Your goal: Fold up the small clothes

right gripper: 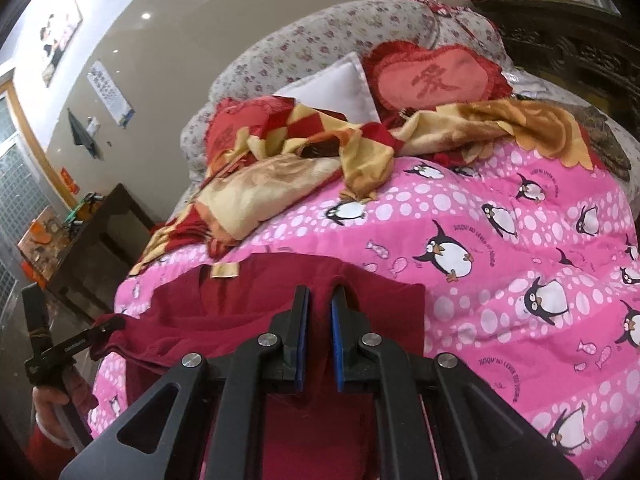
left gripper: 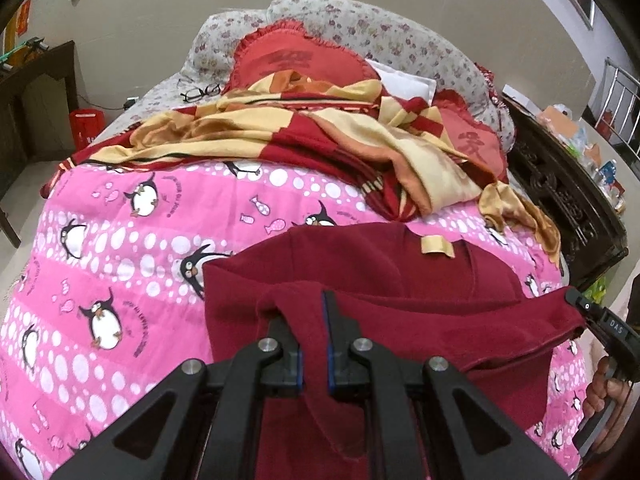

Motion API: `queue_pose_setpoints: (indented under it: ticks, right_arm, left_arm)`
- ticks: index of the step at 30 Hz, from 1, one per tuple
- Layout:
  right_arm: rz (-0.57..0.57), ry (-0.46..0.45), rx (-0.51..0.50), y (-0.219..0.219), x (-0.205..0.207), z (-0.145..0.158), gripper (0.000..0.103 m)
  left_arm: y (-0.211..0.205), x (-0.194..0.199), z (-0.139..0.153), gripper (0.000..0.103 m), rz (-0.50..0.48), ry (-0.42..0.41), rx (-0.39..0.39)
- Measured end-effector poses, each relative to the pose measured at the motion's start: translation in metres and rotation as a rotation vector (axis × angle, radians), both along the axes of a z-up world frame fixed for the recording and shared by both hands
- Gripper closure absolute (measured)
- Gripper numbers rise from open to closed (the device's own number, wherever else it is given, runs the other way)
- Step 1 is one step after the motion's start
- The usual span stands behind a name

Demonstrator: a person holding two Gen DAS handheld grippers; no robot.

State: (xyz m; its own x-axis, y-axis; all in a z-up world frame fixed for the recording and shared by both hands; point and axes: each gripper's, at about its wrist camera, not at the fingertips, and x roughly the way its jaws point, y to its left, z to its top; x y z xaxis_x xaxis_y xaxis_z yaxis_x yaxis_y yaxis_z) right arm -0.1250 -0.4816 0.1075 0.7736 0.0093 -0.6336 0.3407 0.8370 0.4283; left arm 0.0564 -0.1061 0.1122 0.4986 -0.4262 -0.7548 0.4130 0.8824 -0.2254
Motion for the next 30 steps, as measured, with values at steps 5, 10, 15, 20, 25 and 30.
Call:
queue_pose_setpoints:
  ticks: [5, 10, 15, 20, 25, 30]
  right_arm:
    - [-0.019, 0.031, 0.020, -0.010, 0.014, -0.013, 0.074]
    - [-0.037, 0.070, 0.072, -0.020, 0.027, -0.027, 0.074]
    - [-0.041, 0.026, 0.156, -0.032, 0.031, -0.020, 0.060]
    - [-0.066, -0.081, 0.148, -0.039, 0.021, 0.013, 0.046]
    - [-0.027, -0.105, 0.104, -0.023, 0.002, 0.026, 0.046]
    - [0.083, -0.046, -0.019, 0.010, -0.018, 0.012, 0.053]
  left_arm:
    - [-0.012, 0.014, -0.013, 0.095, 0.003, 0.015, 0.022]
    - [-0.019, 0.027, -0.025, 0.093, 0.015, 0.052, 0.025]
    - [-0.018, 0.040, -0.030, 0.090, 0.020, 0.110, -0.013]
    - [-0.016, 0.048, -0.019, 0.070, -0.007, 0.135, -0.077]
    - [-0.011, 0.050, -0.005, 0.048, -0.009, 0.143, -0.143]
    - [0.002, 0.053, 0.011, 0.027, 0.041, 0.056, -0.153]
